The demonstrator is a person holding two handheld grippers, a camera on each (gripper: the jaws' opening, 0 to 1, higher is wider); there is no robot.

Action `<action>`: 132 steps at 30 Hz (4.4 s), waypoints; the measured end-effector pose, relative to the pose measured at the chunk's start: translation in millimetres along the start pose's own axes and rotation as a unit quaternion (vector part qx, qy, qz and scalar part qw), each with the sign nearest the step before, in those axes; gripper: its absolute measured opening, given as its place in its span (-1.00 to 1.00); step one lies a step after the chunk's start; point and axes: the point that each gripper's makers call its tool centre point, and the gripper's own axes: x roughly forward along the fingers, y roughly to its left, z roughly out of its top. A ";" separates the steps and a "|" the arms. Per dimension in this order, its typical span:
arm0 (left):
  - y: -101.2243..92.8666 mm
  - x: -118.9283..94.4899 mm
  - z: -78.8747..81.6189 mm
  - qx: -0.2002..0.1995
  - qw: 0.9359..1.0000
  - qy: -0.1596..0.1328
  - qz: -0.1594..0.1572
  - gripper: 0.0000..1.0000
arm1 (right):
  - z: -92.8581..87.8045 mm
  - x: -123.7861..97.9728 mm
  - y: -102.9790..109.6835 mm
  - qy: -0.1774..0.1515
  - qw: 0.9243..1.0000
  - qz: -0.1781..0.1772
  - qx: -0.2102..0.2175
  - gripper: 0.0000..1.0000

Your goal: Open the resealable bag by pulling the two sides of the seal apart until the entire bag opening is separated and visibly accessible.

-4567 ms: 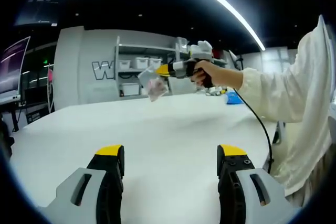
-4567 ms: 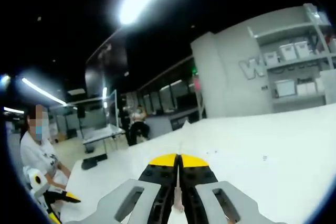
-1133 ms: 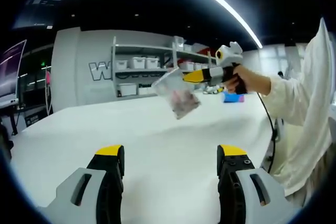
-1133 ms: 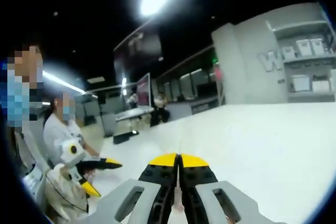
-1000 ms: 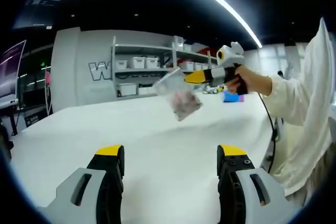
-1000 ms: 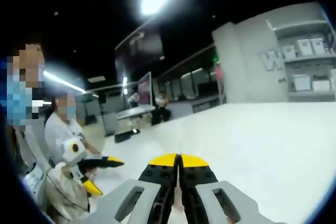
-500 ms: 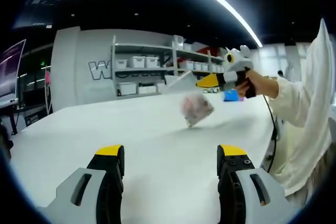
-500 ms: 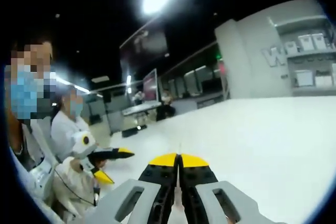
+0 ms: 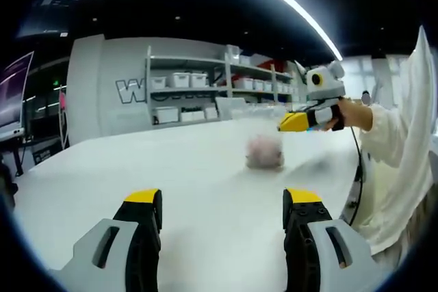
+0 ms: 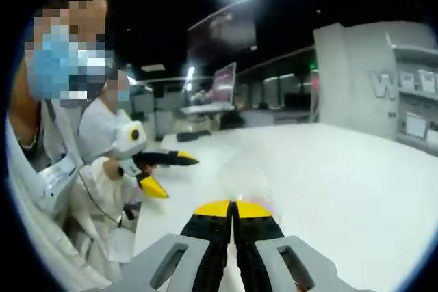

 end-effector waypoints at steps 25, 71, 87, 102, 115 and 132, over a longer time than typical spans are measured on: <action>-8.7 6.1 -3.3 0.003 1.000 0.002 -0.011 0.41 | -46.6 -9.6 15.6 0.031 0.999 -0.015 -0.002 -1.00; -26.0 7.6 -2.4 -0.001 1.000 0.005 -0.027 0.38 | -30.4 -30.7 54.1 0.034 0.997 -0.033 -0.056 -0.84; -19.5 1.6 -1.7 -0.010 1.000 -0.004 -0.027 0.38 | -28.5 13.5 67.1 0.212 0.953 -0.001 -0.218 -0.74; -22.7 -1.9 1.9 -0.019 0.999 -0.015 -0.034 0.38 | -44.1 13.8 74.5 0.337 0.881 0.030 -0.330 -0.76; -22.8 -1.7 3.2 -0.021 0.999 -0.018 -0.034 0.38 | -51.4 16.4 72.9 0.389 0.822 0.056 -0.412 -0.79; -20.2 -1.8 0.2 -0.025 0.999 -0.017 -0.032 0.38 | -41.9 15.7 64.5 0.401 0.803 0.070 -0.435 -0.80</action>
